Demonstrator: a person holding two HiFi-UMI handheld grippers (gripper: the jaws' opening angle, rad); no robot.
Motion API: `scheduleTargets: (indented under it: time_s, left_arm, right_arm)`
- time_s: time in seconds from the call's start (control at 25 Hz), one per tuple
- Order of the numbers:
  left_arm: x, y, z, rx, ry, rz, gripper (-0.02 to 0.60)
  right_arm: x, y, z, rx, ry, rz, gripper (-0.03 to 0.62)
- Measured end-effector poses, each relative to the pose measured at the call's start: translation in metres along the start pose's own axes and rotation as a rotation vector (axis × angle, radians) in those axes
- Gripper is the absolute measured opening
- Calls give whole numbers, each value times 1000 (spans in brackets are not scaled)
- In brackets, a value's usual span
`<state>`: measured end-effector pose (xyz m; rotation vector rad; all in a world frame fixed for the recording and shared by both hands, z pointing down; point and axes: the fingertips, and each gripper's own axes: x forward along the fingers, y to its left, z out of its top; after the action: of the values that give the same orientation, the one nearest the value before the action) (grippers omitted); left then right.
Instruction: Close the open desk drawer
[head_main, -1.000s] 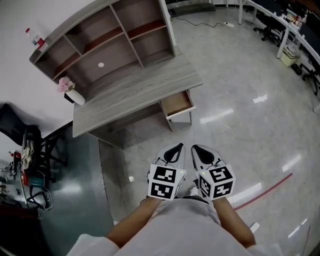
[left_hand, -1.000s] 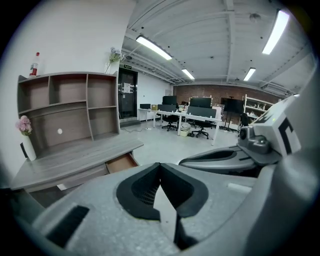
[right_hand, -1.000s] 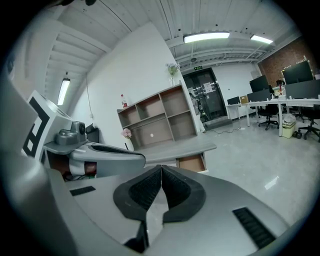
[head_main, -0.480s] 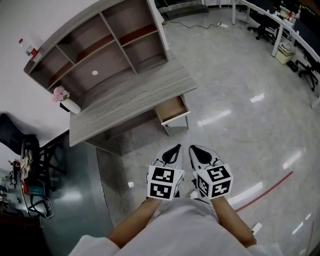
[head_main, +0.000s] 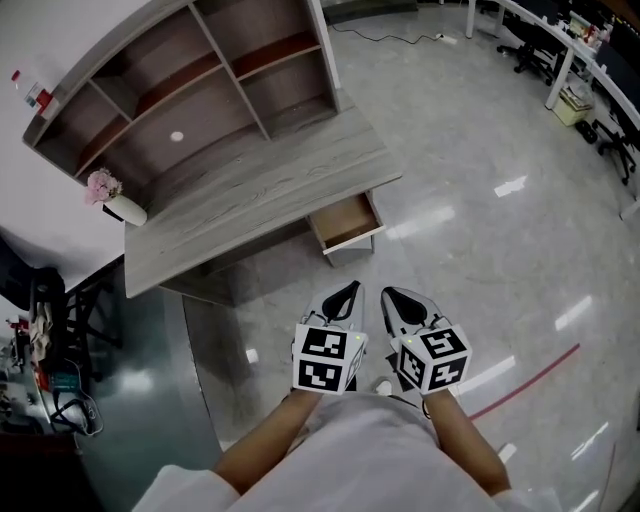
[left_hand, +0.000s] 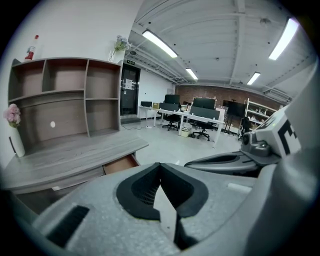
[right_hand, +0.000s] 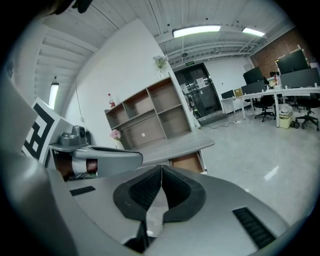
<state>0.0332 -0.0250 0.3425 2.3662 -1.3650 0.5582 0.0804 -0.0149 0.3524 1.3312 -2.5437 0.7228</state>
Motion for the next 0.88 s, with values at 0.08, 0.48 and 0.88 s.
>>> scheduleTargets:
  time_s: [0.08, 0.48, 0.88]
  left_arm:
    - [10, 11, 0, -10, 6, -13, 3]
    - [62, 72, -16, -10, 70, -30, 3]
    - [106, 110, -28, -10, 103, -34, 3]
  right_arm:
    - [14, -8, -2, 18, 13, -12, 2]
    - [87, -43, -13, 137, 4, -19, 2]
    - [151, -68, -44, 216, 21, -3, 2]
